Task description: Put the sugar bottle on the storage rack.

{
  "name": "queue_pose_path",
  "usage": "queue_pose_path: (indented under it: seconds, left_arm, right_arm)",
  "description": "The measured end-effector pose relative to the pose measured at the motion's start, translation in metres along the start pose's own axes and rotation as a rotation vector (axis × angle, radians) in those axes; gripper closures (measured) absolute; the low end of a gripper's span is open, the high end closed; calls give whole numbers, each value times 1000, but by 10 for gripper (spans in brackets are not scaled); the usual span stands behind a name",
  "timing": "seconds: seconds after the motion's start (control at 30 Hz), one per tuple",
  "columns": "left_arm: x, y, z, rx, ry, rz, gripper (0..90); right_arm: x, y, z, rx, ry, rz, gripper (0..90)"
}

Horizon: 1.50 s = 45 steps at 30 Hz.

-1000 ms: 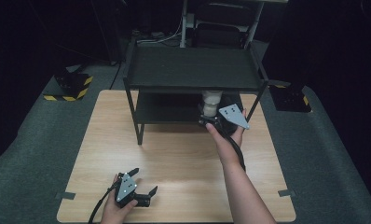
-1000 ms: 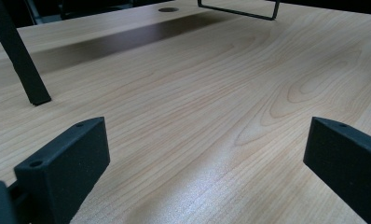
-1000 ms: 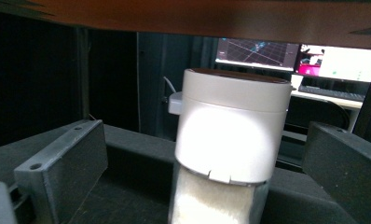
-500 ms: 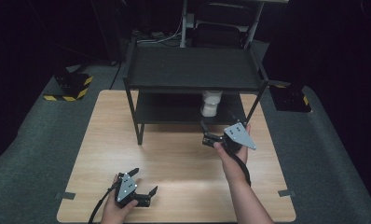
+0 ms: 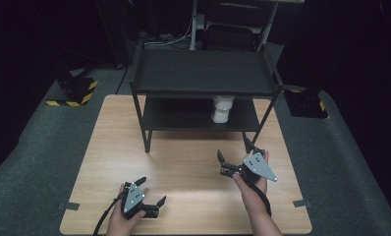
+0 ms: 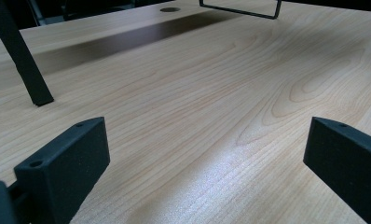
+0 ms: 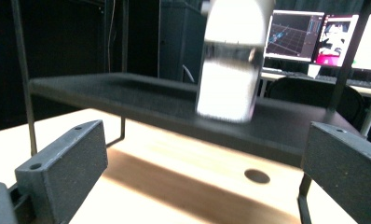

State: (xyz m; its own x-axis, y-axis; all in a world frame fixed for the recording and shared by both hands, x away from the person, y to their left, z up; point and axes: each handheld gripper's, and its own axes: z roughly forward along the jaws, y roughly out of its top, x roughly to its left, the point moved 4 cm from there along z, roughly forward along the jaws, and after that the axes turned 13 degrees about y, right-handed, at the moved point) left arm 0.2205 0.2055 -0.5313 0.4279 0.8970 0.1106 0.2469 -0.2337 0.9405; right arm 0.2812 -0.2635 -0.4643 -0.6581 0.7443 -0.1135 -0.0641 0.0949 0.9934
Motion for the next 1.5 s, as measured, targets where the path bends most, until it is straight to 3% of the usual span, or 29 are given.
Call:
queue_pose_path:
  seconds: [0.3,0.73,1.27,1.5]
  left_arm:
    - [0,0,0,0,2,2,5]
    - [-1,0,0,-2,3,3,5]
    - [-1,0,0,-2,5,4,5]
    - [-1,0,0,-1,4,4,5]
  right_arm:
    - [4,-28,-22,59,3,17,3]
    - [5,-57,-40,144,-6,54,3]
    - [5,-69,-43,242,-9,64,3]
    - [3,-70,-41,295,-8,90,4]
